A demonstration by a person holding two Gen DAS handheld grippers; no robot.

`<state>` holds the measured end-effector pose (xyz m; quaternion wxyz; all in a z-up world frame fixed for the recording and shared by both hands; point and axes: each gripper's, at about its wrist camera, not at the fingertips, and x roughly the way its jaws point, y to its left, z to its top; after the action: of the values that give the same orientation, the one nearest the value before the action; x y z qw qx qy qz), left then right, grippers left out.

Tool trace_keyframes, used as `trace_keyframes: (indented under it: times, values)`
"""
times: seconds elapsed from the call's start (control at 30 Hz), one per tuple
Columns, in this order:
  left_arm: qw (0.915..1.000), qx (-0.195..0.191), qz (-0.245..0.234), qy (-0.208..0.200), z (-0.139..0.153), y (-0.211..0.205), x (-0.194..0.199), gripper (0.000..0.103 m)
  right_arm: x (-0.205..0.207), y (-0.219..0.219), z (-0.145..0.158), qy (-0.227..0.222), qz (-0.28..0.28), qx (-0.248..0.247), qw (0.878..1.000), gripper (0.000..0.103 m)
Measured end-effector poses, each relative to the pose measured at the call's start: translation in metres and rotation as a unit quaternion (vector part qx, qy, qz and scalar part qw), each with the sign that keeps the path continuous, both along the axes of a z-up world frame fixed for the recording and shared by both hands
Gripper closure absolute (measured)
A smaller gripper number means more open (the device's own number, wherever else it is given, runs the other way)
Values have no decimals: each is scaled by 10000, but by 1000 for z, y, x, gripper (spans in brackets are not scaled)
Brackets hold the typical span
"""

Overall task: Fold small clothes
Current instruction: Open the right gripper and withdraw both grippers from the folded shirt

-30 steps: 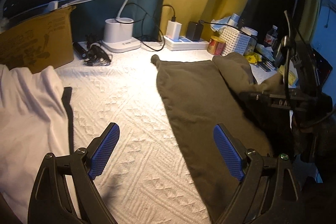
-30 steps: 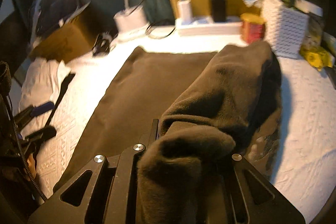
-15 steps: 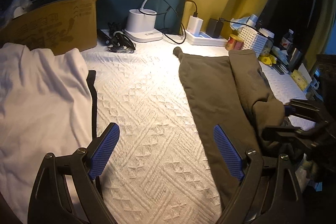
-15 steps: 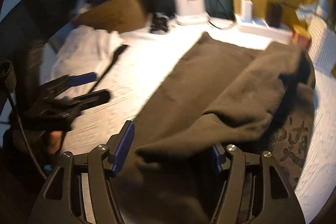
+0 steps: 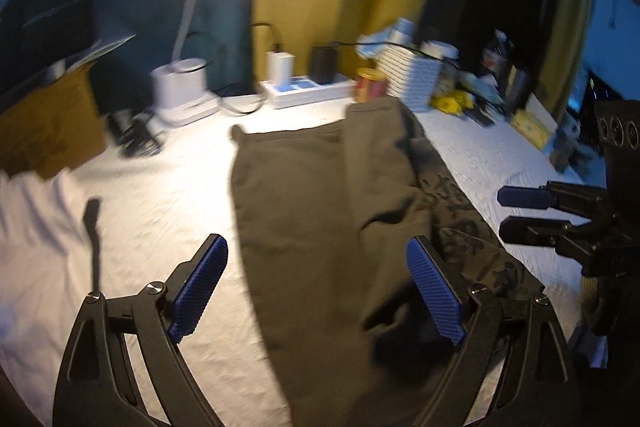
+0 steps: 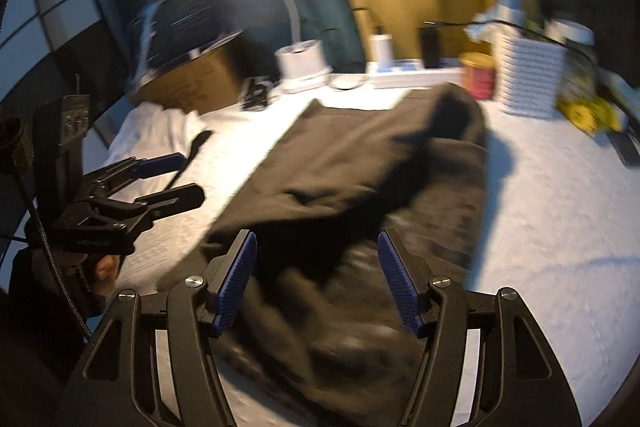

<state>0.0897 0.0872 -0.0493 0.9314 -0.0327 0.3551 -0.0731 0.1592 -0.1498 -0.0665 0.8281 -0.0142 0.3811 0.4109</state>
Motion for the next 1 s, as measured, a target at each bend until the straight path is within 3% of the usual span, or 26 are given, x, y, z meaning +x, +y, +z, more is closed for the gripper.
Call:
trace_keyframes:
  times: [0.3,0.6,0.67,0.8,1.0]
  values:
    - [9946,709,-713,244,3,-62,48,13,40,-57,-28,179,-724,22,9972,36]
    - [9757,1695,-1302,483,-9,-104,105,13,80,-86,-44,421,-1106,231,9927,36]
    - [9736,1751,-1339,594,-16,-104,117,13,87,-88,-46,452,-1129,220,9923,36]
    - [9709,1781,-1305,931,-29,-95,136,36,99,-91,-53,539,-1165,138,9916,36]
    - [9779,1647,-732,1058,-36,-46,139,40,117,-83,-62,626,-1168,10,9912,36]
